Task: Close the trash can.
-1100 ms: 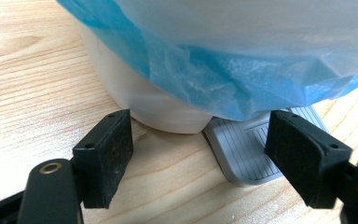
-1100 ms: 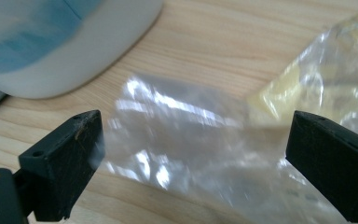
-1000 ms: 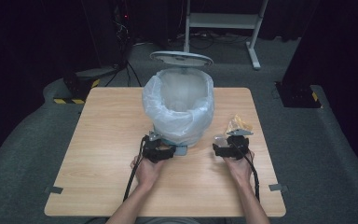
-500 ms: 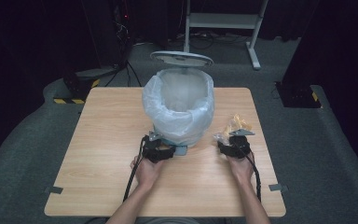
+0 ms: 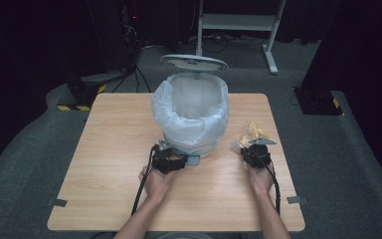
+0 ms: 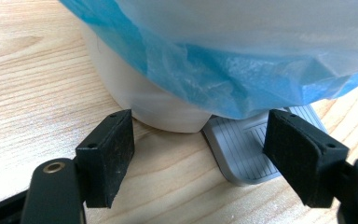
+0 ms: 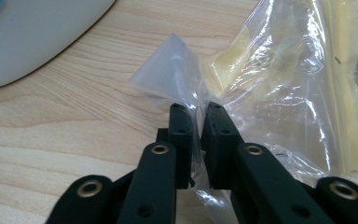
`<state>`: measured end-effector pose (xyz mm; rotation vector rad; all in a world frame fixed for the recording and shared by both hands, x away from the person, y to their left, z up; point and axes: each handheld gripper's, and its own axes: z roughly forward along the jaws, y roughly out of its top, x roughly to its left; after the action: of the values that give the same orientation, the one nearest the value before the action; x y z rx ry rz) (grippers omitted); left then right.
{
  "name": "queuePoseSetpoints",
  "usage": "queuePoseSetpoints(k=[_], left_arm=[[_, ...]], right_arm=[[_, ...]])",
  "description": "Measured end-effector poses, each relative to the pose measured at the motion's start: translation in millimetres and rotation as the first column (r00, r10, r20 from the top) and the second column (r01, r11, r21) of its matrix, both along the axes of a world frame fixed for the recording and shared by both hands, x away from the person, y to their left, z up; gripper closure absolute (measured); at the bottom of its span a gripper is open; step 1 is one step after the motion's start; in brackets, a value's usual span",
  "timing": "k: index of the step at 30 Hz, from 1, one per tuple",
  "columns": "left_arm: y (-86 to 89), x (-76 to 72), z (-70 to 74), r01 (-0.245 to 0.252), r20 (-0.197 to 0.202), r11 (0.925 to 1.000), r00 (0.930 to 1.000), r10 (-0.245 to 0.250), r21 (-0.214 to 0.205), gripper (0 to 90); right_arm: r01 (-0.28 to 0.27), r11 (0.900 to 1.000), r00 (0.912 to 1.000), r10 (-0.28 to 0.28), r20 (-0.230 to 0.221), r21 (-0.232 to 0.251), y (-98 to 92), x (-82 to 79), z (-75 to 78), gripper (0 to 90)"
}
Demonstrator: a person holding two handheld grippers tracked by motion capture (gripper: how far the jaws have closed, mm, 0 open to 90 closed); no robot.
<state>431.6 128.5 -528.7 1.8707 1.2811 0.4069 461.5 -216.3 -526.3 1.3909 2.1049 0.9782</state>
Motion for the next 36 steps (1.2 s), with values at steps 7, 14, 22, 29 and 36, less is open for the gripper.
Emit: queuePoseSetpoints(k=[7, 14, 22, 29, 36], left_arm=[[0.0, 0.1, 0.0, 0.000, 0.000, 1.0000, 1.0000, 0.000, -0.001, 24.6], [0.1, 0.1, 0.0, 0.000, 0.000, 1.0000, 1.0000, 0.000, -0.001, 24.6], [0.0, 0.1, 0.0, 0.000, 0.000, 1.0000, 1.0000, 0.000, -0.001, 24.6], [0.2, 0.1, 0.0, 0.000, 0.000, 1.0000, 1.0000, 0.000, -0.001, 24.6], [0.2, 0.1, 0.0, 0.000, -0.001, 1.0000, 1.0000, 0.000, -0.002, 24.6]], right_arm=[[-0.015, 0.9999, 0.9999, 0.015, 0.002, -0.006, 0.4, -0.6, 0.2, 87.4], [-0.057, 0.9983, 0.9983, 0.058, 0.012, -0.009, 0.4, -8.2, 8.8, 88.5], [-0.092, 0.9956, 0.9957, 0.092, 0.013, 0.016, -0.5, -16.5, 16.0, 88.8], [-0.121, 0.9908, 0.9922, 0.119, 0.036, 0.059, -2.8, -22.1, 26.5, 89.0], [-0.161, 0.9837, 0.9864, 0.158, 0.045, 0.080, -1.3, -28.6, 38.1, 89.0]])
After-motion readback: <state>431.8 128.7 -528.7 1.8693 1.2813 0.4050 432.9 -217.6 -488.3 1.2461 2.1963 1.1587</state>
